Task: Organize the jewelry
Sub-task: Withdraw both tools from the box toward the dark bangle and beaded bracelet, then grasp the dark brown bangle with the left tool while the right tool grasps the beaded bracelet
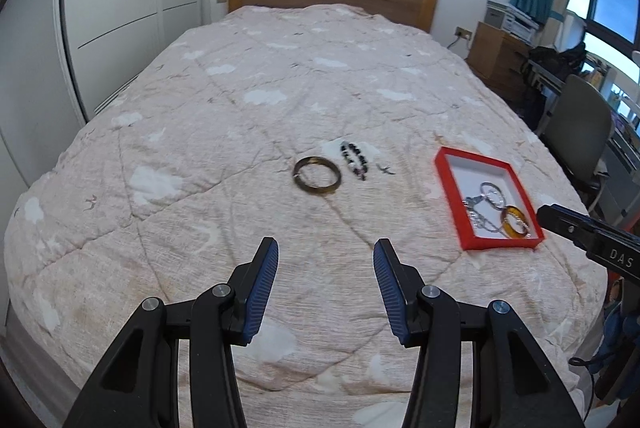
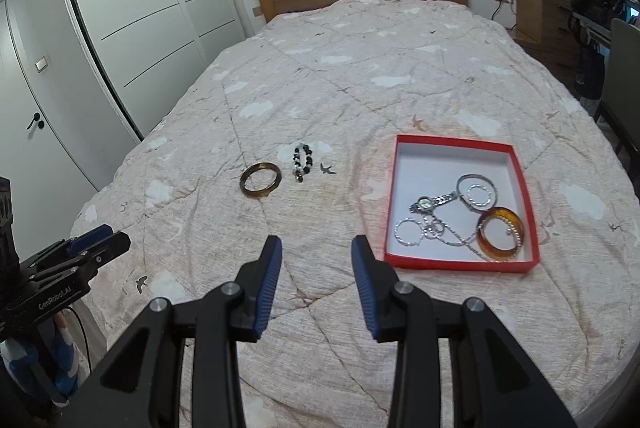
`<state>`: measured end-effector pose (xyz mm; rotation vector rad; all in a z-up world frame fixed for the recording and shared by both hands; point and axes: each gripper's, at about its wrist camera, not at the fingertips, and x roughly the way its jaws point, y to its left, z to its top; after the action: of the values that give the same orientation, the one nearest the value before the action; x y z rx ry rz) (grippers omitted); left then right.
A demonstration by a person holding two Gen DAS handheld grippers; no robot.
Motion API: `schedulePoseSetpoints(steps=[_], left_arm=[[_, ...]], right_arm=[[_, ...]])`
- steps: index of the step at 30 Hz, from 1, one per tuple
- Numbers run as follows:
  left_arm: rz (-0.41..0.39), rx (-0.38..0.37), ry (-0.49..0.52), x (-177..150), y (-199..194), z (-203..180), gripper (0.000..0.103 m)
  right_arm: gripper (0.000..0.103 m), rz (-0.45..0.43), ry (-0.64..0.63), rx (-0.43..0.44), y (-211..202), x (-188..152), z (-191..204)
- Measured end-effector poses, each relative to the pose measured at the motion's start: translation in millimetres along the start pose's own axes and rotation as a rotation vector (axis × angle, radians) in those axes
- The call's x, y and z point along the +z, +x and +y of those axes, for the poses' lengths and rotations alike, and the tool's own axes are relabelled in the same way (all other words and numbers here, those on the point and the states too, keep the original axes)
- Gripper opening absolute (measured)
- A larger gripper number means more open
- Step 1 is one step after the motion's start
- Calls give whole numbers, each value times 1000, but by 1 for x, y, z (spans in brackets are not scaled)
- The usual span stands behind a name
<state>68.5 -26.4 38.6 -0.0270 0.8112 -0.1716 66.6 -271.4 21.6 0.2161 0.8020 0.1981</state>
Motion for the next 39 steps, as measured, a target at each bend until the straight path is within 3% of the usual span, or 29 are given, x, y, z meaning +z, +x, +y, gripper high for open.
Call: schedulePoseSetpoints(steps=[16, 25, 32, 36, 39], left_arm=[[96, 62, -75, 46, 118, 51, 49], [166, 14, -33, 71, 205, 46, 49], [230, 6, 1, 74, 260, 47, 33], [233, 19, 17, 74, 273, 53, 26], [230, 43, 13, 76, 278, 59, 16]], right_arm=[[35, 103, -1, 69, 123, 36, -18], [35, 157, 13, 85, 197, 51, -29], [35, 185, 14, 118, 241, 59, -26], [35, 197, 3, 139, 263, 62, -18], [35, 200, -9, 148, 278, 65, -11]])
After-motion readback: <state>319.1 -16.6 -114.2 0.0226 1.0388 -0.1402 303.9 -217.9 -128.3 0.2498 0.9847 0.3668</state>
